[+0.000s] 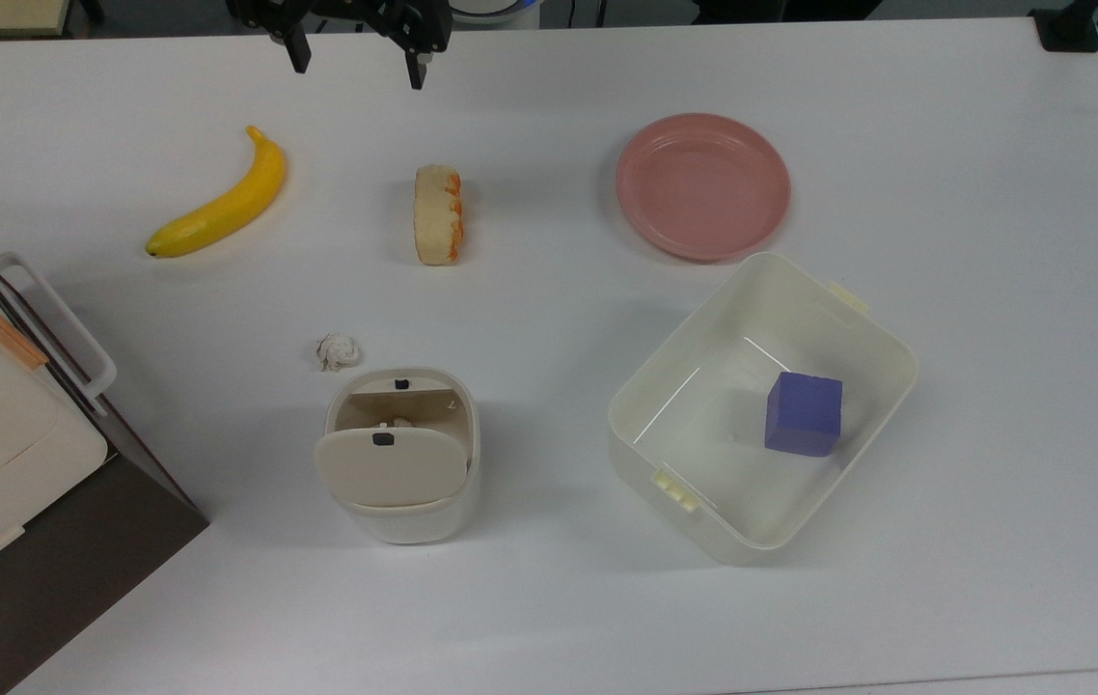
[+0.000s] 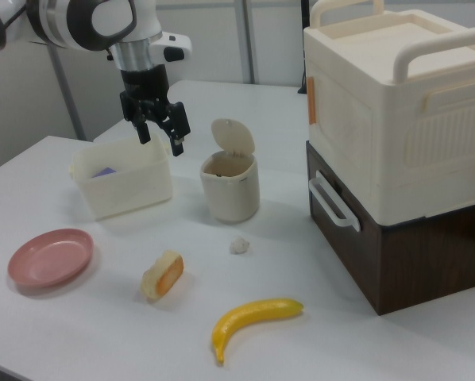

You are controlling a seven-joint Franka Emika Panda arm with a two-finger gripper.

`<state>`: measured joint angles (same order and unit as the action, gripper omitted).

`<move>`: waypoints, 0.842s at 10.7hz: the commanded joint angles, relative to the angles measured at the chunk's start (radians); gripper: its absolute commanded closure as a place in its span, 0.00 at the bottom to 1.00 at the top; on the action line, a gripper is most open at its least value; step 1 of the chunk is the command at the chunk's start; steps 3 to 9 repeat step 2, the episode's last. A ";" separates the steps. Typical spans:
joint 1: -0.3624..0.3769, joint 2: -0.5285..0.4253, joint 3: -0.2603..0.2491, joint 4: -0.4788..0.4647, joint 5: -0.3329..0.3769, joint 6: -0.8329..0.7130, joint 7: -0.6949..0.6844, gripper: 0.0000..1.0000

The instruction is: Open the trash can

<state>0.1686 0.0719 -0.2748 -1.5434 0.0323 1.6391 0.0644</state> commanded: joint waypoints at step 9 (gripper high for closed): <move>0.008 -0.037 0.000 -0.035 -0.020 0.010 0.022 0.00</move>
